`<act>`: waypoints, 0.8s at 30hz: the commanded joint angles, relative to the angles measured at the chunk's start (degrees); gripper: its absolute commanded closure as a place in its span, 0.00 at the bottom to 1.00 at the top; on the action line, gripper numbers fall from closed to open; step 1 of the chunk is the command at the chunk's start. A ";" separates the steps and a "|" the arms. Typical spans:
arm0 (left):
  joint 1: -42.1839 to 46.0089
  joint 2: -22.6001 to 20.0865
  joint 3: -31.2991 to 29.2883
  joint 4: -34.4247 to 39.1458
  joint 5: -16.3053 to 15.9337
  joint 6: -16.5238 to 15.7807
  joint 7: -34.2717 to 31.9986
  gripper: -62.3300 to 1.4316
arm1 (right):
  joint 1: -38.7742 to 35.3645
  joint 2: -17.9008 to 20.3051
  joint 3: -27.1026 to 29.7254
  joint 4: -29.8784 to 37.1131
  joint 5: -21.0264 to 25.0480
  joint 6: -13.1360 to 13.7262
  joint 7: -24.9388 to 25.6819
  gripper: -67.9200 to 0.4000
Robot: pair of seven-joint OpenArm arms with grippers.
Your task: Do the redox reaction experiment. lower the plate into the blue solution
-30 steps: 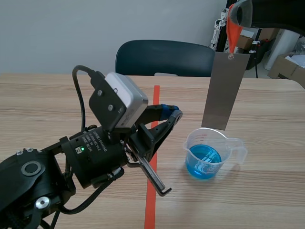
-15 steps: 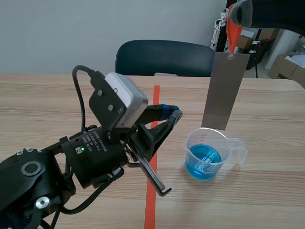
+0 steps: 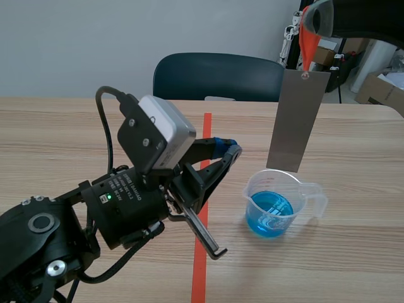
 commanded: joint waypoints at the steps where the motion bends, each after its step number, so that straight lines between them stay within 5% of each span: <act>1: -0.02 0.44 -0.04 1.14 -0.81 0.31 -0.90 0.91 | 0.83 0.61 1.60 0.35 0.61 0.02 0.87 1.00; 19: 3.85 -0.13 -2.40 1.40 -0.76 0.31 -2.93 0.91 | 0.83 0.61 1.60 0.35 0.44 0.02 0.92 1.00; 24: 7.28 -3.72 -5.03 2.89 -0.74 0.31 -5.46 0.85 | 0.83 0.61 1.60 0.35 0.44 0.02 0.90 1.00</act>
